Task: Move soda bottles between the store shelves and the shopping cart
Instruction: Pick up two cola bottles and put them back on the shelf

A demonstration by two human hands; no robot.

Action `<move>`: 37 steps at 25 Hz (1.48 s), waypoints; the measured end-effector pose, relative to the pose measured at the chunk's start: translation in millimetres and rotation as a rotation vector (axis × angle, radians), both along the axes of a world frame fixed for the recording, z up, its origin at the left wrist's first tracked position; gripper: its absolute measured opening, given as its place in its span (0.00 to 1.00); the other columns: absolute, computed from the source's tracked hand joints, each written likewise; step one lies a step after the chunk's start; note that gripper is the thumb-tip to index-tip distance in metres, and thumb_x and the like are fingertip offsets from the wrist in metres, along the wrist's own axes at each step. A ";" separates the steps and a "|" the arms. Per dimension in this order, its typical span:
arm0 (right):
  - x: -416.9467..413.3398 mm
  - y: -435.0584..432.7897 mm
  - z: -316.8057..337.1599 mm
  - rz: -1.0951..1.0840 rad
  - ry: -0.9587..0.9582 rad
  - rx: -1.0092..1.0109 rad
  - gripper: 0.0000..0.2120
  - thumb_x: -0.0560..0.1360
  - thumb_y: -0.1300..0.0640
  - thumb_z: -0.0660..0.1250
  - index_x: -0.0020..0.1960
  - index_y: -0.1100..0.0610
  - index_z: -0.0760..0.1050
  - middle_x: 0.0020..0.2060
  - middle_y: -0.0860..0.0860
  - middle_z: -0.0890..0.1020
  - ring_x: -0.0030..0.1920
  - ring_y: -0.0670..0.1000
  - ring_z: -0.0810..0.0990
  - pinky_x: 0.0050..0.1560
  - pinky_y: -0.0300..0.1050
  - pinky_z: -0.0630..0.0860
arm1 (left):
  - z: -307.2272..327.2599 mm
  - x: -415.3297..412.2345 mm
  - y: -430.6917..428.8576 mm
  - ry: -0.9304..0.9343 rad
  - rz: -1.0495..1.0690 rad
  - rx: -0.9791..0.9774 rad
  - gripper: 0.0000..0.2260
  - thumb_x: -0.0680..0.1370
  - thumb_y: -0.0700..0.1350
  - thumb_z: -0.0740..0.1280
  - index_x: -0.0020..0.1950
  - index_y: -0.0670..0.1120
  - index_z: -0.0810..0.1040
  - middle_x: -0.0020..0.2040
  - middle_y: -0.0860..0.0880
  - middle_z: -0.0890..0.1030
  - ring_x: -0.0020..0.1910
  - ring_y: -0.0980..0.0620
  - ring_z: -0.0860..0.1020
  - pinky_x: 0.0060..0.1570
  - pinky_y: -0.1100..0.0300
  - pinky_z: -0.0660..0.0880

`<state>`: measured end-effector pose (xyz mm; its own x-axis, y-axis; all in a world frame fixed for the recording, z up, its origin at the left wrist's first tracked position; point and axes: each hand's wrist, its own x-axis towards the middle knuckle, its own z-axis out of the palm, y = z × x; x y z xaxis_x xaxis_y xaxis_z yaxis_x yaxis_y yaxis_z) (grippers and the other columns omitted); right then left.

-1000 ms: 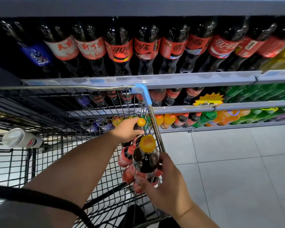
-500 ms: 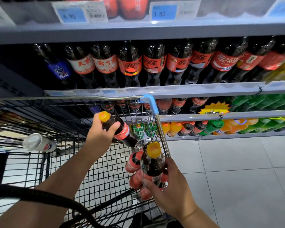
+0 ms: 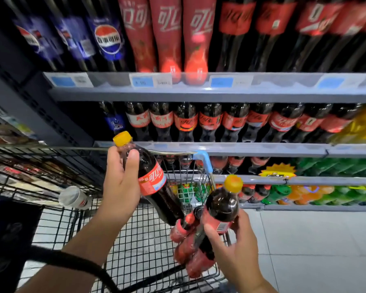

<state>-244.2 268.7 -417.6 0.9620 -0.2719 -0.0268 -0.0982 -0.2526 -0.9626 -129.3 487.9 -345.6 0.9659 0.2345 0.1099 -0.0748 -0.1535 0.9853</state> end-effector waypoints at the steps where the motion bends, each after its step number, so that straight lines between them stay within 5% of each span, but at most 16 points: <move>1: 3.3 -0.2 13.0 -0.021 -0.025 0.040 0.26 0.66 0.39 0.74 0.63 0.33 0.72 0.55 0.37 0.82 0.55 0.41 0.82 0.52 0.37 0.77 | 11.4 2.5 -4.9 -0.022 0.010 -0.039 0.10 0.78 0.63 0.60 0.52 0.61 0.74 0.45 0.63 0.81 0.43 0.65 0.78 0.42 0.70 0.74; 6: 29.4 -9.5 95.4 -0.051 -0.090 0.211 0.19 0.65 0.44 0.75 0.55 0.37 0.76 0.47 0.42 0.85 0.47 0.42 0.84 0.45 0.31 0.77 | 60.6 12.4 -29.2 0.040 -0.070 -0.427 0.12 0.78 0.60 0.63 0.51 0.55 0.81 0.47 0.51 0.84 0.47 0.50 0.82 0.47 0.50 0.81; 10: 41.6 -27.9 153.7 0.006 -0.057 0.282 0.25 0.57 0.41 0.77 0.50 0.52 0.80 0.40 0.48 0.87 0.39 0.45 0.85 0.38 0.33 0.78 | 96.9 16.4 -44.5 0.138 -0.241 -0.640 0.23 0.70 0.68 0.68 0.55 0.54 0.85 0.49 0.44 0.86 0.44 0.46 0.85 0.40 0.53 0.82; 15: 45.8 -45.3 207.2 0.171 0.001 0.228 0.26 0.61 0.39 0.79 0.55 0.48 0.79 0.47 0.52 0.87 0.49 0.52 0.87 0.53 0.53 0.82 | 133.4 23.1 -72.6 0.231 -0.466 -0.750 0.24 0.70 0.68 0.69 0.46 0.48 0.87 0.44 0.41 0.85 0.40 0.46 0.84 0.38 0.51 0.82; 19: 43.1 -56.8 229.1 0.252 0.070 0.145 0.30 0.61 0.45 0.82 0.60 0.41 0.73 0.53 0.47 0.86 0.55 0.50 0.85 0.60 0.54 0.80 | 155.6 21.4 -95.9 0.249 -0.514 -0.710 0.35 0.67 0.69 0.71 0.58 0.41 0.83 0.53 0.35 0.84 0.48 0.39 0.85 0.47 0.46 0.82; 24: 42.2 -81.4 243.9 0.343 0.081 0.134 0.27 0.62 0.58 0.81 0.59 0.50 0.78 0.51 0.53 0.87 0.54 0.55 0.86 0.56 0.50 0.82 | 165.9 21.9 -123.8 0.277 -0.550 -0.722 0.42 0.66 0.69 0.74 0.68 0.41 0.76 0.63 0.35 0.81 0.63 0.35 0.79 0.67 0.36 0.72; 28: 53.5 -108.4 245.3 0.299 0.025 0.165 0.24 0.61 0.58 0.82 0.55 0.54 0.80 0.48 0.53 0.88 0.50 0.55 0.87 0.48 0.43 0.83 | 169.4 19.0 -159.3 0.238 -0.453 -0.756 0.39 0.66 0.70 0.75 0.63 0.40 0.80 0.60 0.35 0.82 0.58 0.36 0.82 0.61 0.37 0.77; 33: 72.8 -165.2 250.0 0.238 -0.076 0.224 0.19 0.59 0.53 0.82 0.48 0.45 0.83 0.45 0.49 0.88 0.45 0.49 0.87 0.42 0.35 0.80 | 187.6 30.0 -227.4 0.104 -0.205 -0.604 0.39 0.60 0.70 0.78 0.54 0.39 0.78 0.51 0.40 0.84 0.48 0.39 0.82 0.57 0.35 0.78; 37: 98.8 -226.6 261.9 0.235 -0.109 0.305 0.18 0.60 0.53 0.82 0.49 0.47 0.84 0.45 0.49 0.88 0.46 0.49 0.88 0.41 0.34 0.80 | 209.3 45.2 -293.7 0.003 -0.114 -0.507 0.32 0.60 0.69 0.78 0.45 0.43 0.78 0.39 0.40 0.79 0.37 0.45 0.79 0.40 0.51 0.77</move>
